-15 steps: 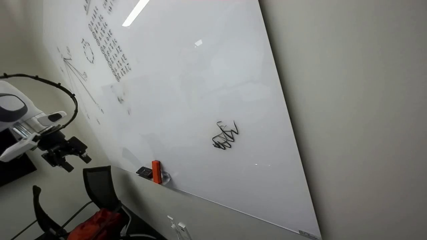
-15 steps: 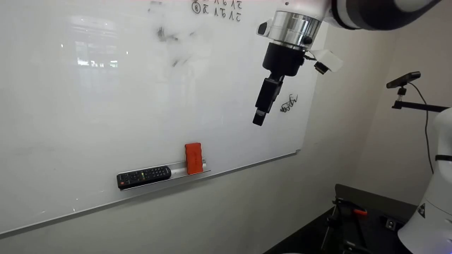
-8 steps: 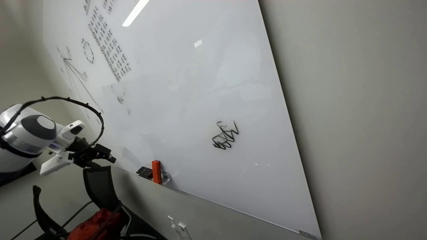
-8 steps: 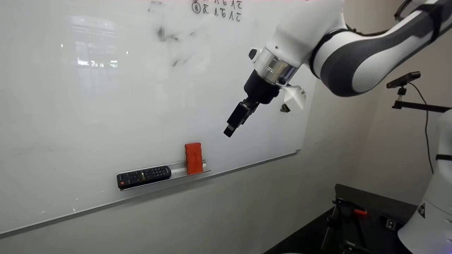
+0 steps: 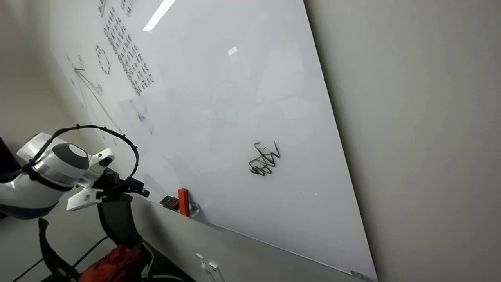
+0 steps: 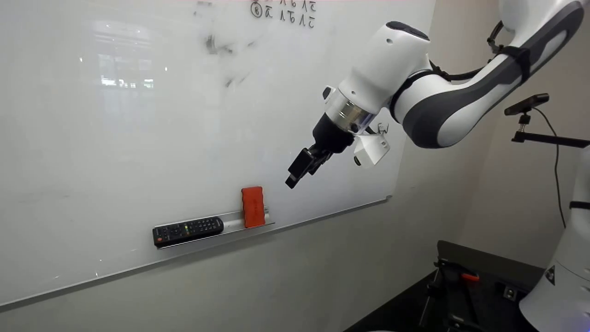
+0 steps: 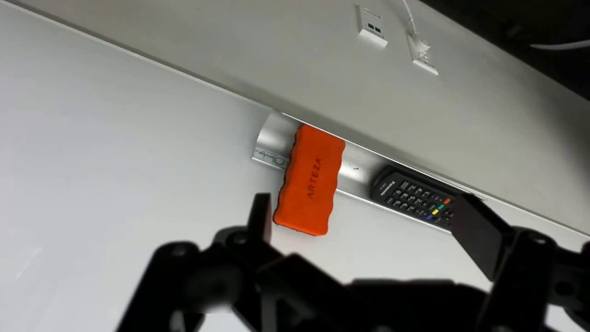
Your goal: Use the orange eraser to wipe the bottom right corner of the whiteboard
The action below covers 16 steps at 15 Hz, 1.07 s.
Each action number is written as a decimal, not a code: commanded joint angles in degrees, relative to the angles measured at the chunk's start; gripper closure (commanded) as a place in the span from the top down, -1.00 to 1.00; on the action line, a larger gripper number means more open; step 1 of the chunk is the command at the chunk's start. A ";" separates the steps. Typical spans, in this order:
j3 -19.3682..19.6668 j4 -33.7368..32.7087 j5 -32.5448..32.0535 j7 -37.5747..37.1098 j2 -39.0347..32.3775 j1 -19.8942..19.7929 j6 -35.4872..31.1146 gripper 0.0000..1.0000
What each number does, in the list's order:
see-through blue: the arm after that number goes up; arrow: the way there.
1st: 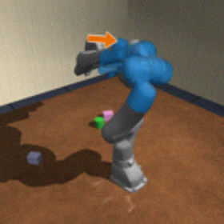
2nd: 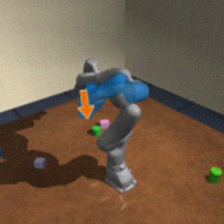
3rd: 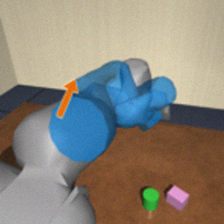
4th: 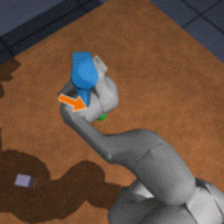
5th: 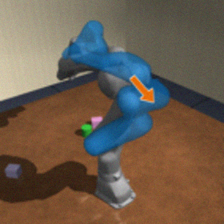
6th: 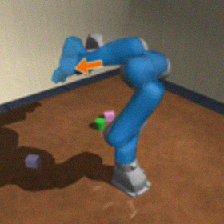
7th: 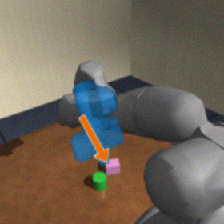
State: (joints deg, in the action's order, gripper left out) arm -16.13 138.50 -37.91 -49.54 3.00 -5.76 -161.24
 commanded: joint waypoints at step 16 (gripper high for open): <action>-0.09 -13.58 -69.05 -67.86 -13.04 -2.94 -4.42 1.00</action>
State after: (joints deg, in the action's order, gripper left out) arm -15.51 129.58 -97.59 -106.20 -4.79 -9.20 -167.16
